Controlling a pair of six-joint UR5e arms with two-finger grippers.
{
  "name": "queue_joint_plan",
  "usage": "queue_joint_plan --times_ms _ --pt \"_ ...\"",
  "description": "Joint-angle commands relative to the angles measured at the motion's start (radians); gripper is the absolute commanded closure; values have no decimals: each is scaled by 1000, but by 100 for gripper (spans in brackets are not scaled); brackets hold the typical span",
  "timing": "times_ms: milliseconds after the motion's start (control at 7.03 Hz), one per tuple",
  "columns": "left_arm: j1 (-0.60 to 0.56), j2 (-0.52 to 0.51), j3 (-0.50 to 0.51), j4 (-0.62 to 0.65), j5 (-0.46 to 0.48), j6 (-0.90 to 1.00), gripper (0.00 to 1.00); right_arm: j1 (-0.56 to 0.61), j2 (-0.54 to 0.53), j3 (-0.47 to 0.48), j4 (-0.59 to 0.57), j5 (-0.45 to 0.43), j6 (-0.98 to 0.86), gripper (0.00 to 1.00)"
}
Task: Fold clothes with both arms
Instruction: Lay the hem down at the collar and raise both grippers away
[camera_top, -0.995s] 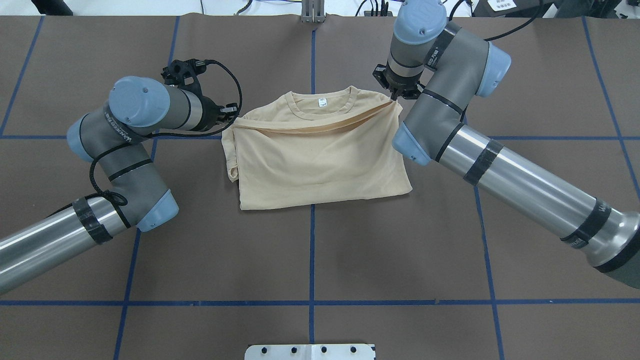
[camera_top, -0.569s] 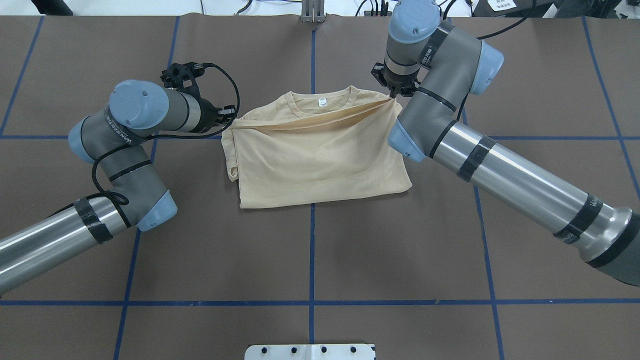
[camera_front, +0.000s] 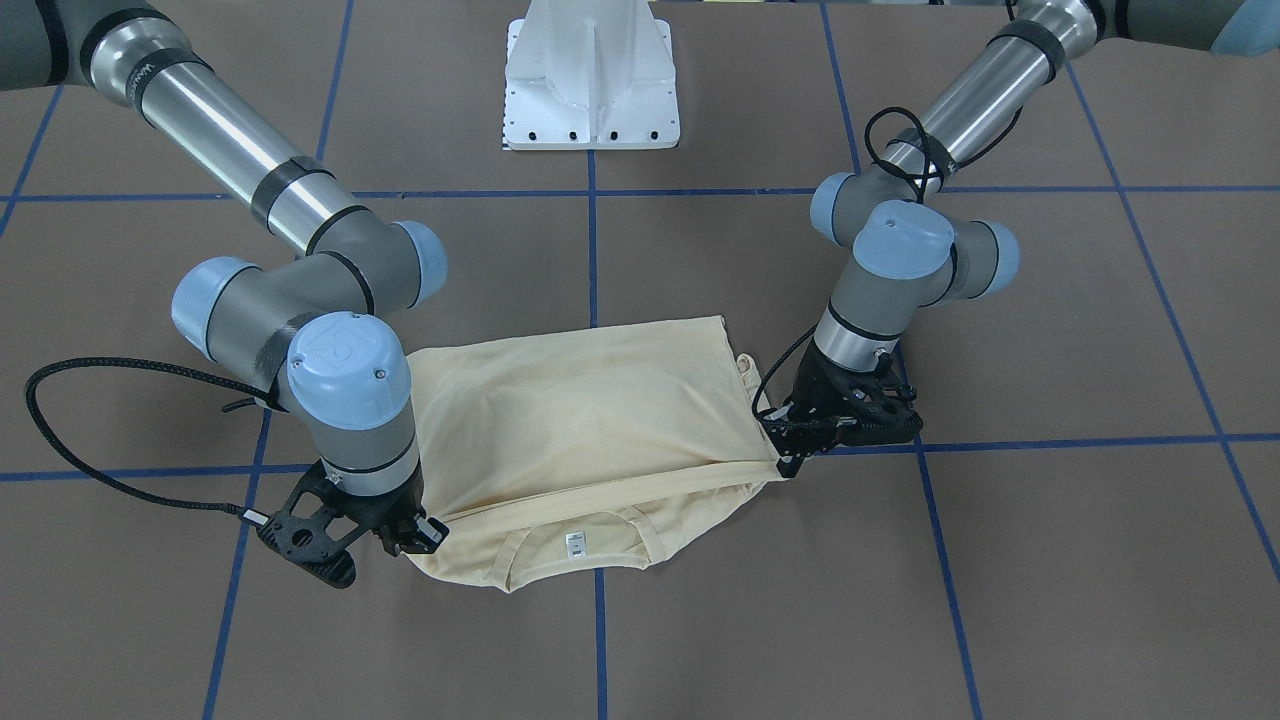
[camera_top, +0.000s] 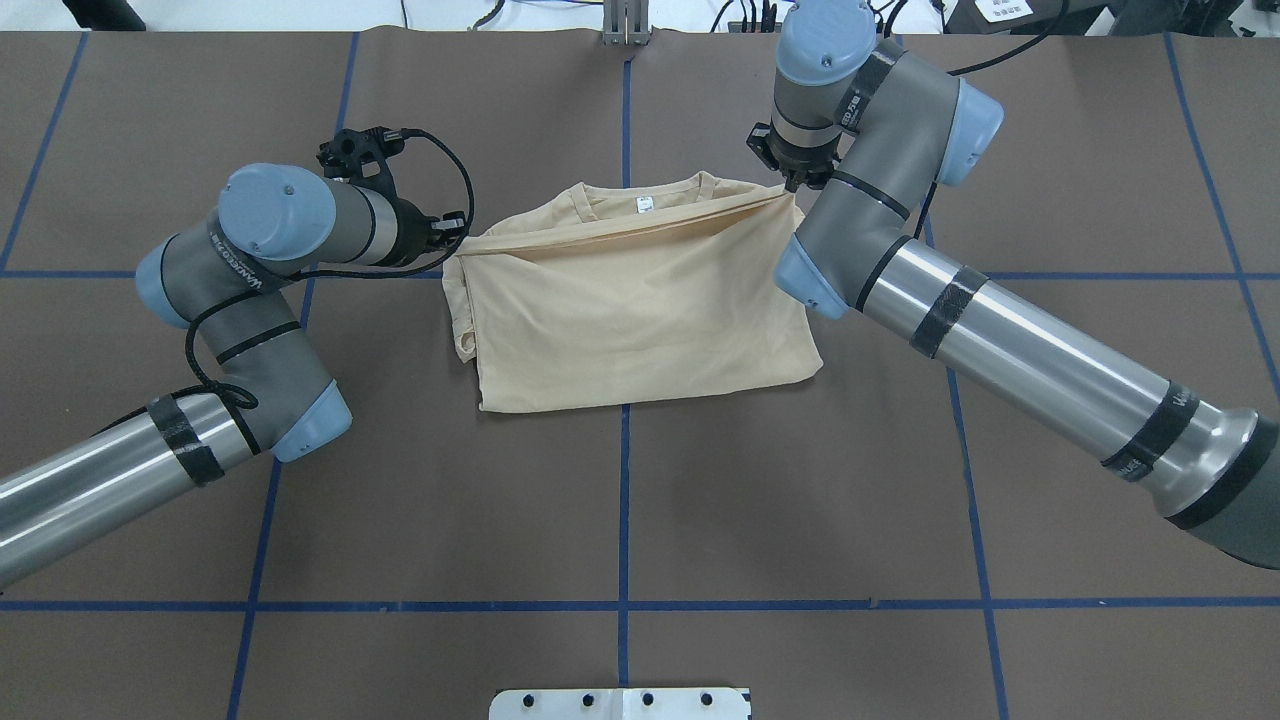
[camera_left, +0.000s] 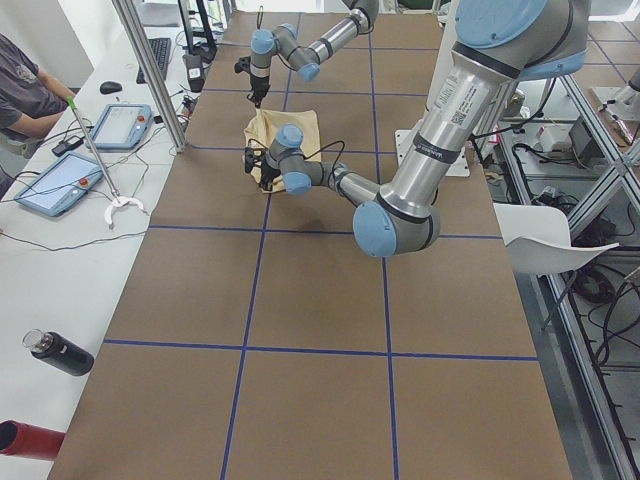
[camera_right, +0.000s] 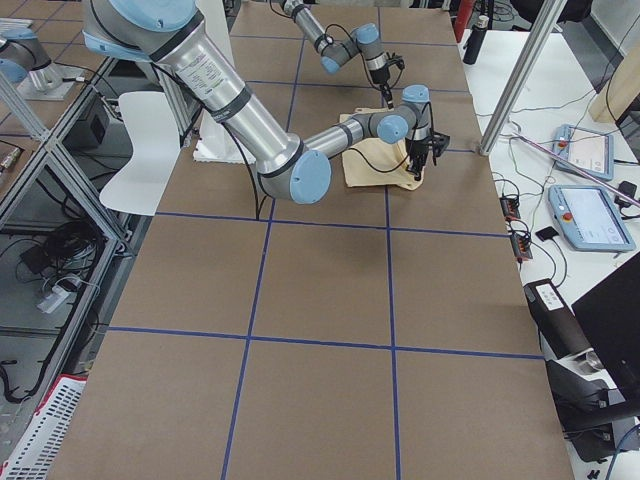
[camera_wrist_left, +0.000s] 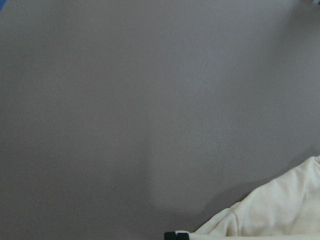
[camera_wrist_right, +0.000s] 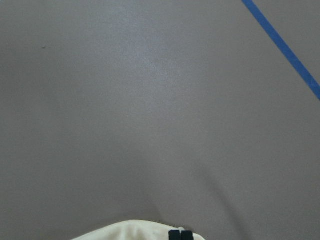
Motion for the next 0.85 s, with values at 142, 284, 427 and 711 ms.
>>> queue_joint_plan --times_ms 142,284,427,711 --pt "-22 0 2 -6 -1 -2 58 3 26 -13 2 0 9 44" --pt "-32 0 2 -11 -7 10 52 4 31 -13 7 1 12 26" --pt "-51 -2 2 -18 -14 31 39 12 34 -13 17 4 15 2" --pt "-105 -3 -3 -17 -94 34 25 29 31 1 69 10 79 1"
